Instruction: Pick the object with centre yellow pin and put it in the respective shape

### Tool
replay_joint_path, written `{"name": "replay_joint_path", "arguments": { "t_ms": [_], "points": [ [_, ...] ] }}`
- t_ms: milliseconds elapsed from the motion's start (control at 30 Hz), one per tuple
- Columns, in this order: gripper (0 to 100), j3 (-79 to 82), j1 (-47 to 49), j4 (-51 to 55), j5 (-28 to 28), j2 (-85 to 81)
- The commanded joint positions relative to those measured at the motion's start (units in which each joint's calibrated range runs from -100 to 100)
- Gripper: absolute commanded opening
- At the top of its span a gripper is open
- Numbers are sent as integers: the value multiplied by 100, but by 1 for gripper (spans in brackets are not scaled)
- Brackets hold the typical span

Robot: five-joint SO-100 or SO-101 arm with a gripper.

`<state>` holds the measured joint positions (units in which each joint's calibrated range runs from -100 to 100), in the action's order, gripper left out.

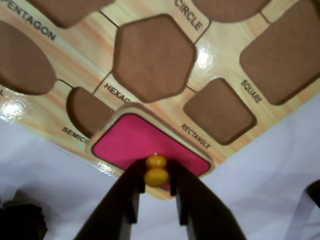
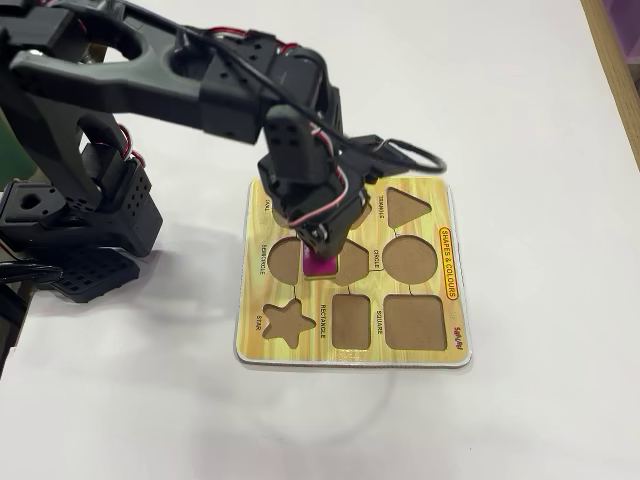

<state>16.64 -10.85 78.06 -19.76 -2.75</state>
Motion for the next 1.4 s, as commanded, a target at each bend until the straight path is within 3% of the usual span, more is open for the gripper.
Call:
{"name": "replay_joint_path", "arguments": {
  "t_ms": [0,633,1133,1367],
  "points": [
    [1,-135,-507,-45,41,-252],
    [1,-737,-2206,-391,255,241],
    [1,-1960,-2108,-347,255,1589],
    [1,-1871,-1483,-304,234,1564]
  ]
}}
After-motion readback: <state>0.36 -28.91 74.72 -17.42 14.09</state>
